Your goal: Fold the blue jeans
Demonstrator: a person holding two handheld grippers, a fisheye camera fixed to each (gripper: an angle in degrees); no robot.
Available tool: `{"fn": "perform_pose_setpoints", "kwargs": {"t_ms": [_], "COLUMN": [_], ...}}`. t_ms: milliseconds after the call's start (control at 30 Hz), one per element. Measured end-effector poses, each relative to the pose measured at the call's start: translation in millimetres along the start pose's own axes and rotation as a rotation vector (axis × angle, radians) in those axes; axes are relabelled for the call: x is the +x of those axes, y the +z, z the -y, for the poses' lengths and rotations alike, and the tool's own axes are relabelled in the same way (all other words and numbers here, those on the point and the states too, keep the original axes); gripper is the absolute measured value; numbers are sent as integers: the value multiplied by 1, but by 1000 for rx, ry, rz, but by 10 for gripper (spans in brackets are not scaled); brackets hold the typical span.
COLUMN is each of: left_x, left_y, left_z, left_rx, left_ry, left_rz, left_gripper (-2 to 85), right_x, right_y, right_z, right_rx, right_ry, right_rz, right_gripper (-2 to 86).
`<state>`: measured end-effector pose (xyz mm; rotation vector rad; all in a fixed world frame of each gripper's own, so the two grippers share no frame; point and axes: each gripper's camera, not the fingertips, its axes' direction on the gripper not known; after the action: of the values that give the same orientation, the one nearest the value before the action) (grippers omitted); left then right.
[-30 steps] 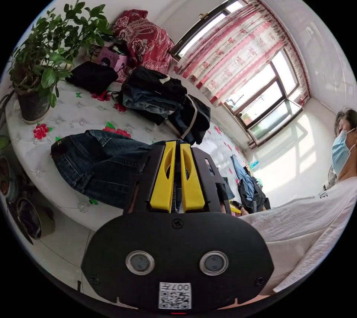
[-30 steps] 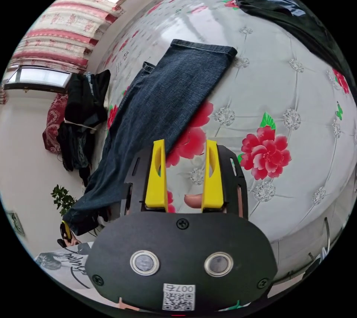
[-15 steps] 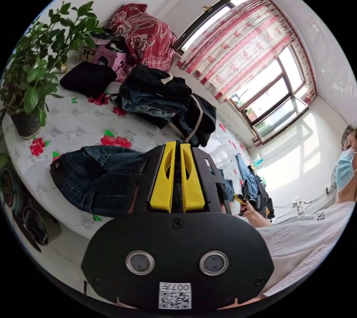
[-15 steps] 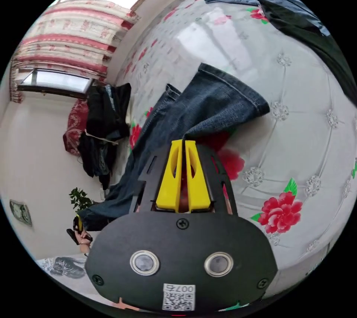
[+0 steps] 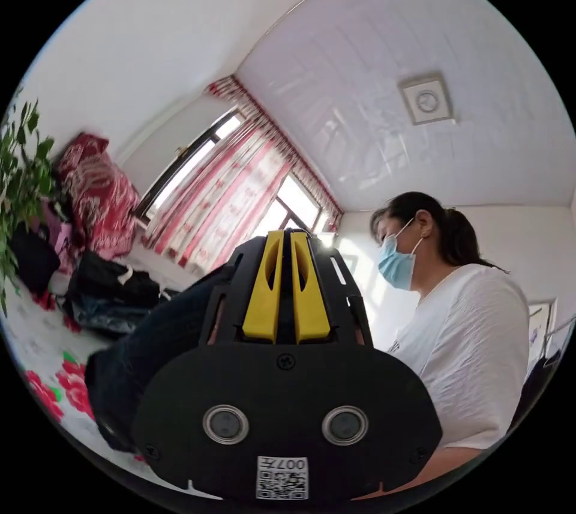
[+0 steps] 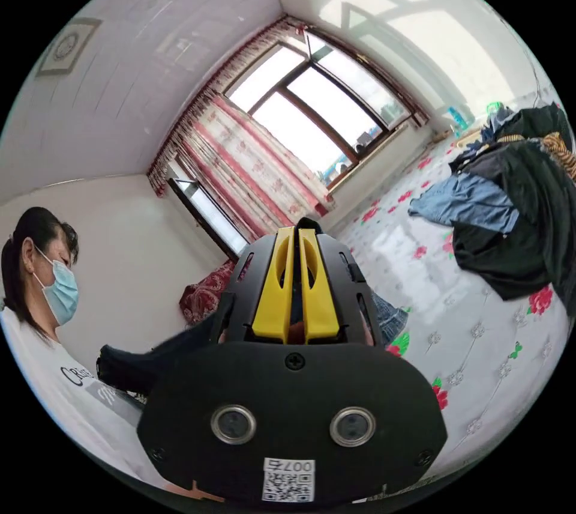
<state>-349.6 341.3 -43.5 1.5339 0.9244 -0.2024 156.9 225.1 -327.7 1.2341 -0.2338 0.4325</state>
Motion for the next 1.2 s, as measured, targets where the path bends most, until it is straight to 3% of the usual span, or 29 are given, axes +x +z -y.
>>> {"fn": "perform_pose_setpoints", "kwargs": {"t_ms": [200, 300, 400, 467, 567, 700, 767, 833, 933, 1200], "left_x": [7, -41, -134, -199, -197, -167, -165, -171, -180, -237], "left_y": [31, 80, 144, 183, 190, 183, 182, 178, 173, 199], "left_z": [21, 22, 15, -2, -13, -46, -91, -129, -180, -215], "left_rx": [-41, -155, -336, -539, -523, -549, -717, -859, -1029, -1156], "left_ry": [92, 123, -7, -148, -67, 92, 60, -38, -214, -379], "left_rz": [249, 505, 669, 871, 1124, 1160, 1158, 1172, 1208, 1318], "left_gripper": [-8, -9, -8, -7, -8, -8, -3, 8, 43, 43], "right_x": [-81, -94, -103, -99, -66, 3, 58, 89, 116, 108], "right_y": [-12, 50, 161, 245, 308, 335, 342, 342, 350, 413], "right_z": [17, 31, 41, 23, -22, -111, -168, -196, -220, -230], "right_rx": [63, 3, -167, -303, -503, -728, -902, -959, -986, -1015], "right_ry": [-260, -306, -325, -313, -199, -89, 17, 111, 170, 108], "right_rz": [-118, -6, 12, -54, -118, -246, -381, -420, -490, -624], "right_gripper": [0, 4, 18, 45, 78, 95, 103, 108, 112, 69]}}
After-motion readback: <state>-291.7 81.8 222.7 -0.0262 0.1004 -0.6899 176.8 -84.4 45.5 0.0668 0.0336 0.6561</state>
